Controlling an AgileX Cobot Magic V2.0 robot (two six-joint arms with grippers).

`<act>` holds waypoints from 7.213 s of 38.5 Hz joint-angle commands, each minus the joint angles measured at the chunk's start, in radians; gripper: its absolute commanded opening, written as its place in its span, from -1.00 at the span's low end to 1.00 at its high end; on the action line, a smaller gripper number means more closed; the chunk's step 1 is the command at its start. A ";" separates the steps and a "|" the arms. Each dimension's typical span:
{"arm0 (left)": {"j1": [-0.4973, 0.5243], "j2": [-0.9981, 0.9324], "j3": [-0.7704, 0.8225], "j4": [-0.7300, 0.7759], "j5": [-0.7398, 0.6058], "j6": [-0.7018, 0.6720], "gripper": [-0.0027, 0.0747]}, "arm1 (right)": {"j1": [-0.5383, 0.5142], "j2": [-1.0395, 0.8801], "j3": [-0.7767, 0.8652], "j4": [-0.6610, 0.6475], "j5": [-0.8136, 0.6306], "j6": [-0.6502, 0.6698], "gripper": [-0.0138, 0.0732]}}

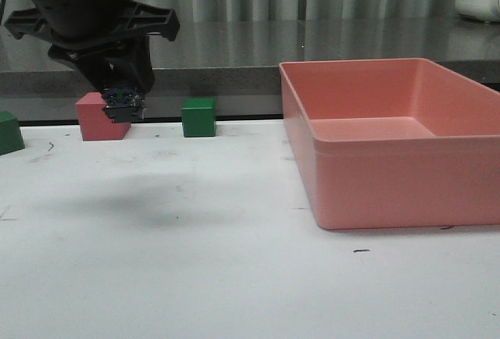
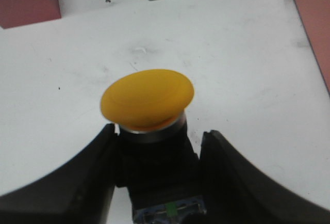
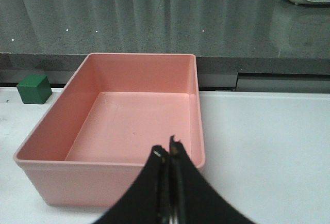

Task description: Place and stand button with both arms

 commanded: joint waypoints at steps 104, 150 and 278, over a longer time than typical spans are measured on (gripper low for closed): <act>0.138 0.100 0.883 -0.021 -1.897 0.392 0.52 | -0.006 0.007 -0.029 -0.017 -0.087 -0.008 -0.84; 0.138 -1.408 0.644 -0.092 -0.200 0.250 -0.98 | -0.006 0.007 -0.029 -0.017 -0.087 -0.008 -0.84; 0.537 -1.719 1.250 -0.182 -0.386 0.250 -0.98 | -0.021 -0.084 0.148 0.018 -0.322 -0.115 -0.84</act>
